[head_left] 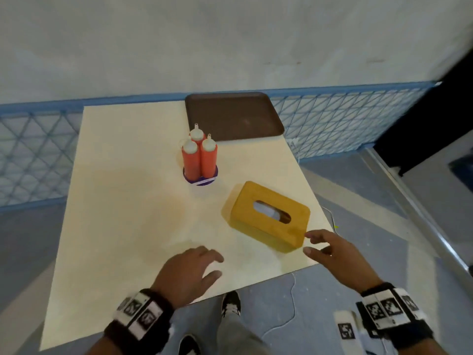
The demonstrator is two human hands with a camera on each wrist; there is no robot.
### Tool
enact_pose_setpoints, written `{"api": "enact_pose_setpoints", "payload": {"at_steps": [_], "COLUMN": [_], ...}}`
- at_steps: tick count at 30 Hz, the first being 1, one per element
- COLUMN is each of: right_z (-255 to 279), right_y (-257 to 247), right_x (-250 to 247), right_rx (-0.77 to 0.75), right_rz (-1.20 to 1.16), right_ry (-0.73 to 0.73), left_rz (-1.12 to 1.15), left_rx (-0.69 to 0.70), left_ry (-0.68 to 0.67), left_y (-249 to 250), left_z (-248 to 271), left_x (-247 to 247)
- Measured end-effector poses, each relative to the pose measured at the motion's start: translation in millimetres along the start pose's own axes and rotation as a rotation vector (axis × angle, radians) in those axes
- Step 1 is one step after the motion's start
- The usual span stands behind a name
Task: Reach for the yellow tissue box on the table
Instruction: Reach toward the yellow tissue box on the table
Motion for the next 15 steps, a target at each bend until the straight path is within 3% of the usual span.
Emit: {"api": "enact_pose_setpoints", "payload": {"at_steps": [3, 7, 11, 15], "right_z": [-34.9, -83.9, -98.4, -82.1], "right_y": [18.0, 38.5, 52.4, 28.9], "right_x": [11.3, 30.3, 61.9, 81.4], "right_rx": [0.191, 0.36, 0.351, 0.246], "right_rz": [-0.125, -0.272, -0.287, -0.246], "right_ry": [0.112, 0.135, 0.06, 0.068], "left_rz": [-0.084, -0.234, -0.409, -0.395], "left_rx": [0.152, 0.168, 0.145, 0.085], "left_ry": [0.036, 0.01, -0.008, 0.108], "left_y": [45.3, 72.8, 58.2, 39.6], "left_z": [-68.2, -135.6, -136.8, -105.8], "left_x": [-0.6, 21.6, 54.2, 59.1]}}
Point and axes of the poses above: each hand's wrist, its own z-axis away from the middle knuckle, its own x-axis out of the palm, y = z × x, the point moved 1 cm from there along -z, towards the middle knuckle, and after that the axes turned 6 degrees about y, right-handed, at the moved point
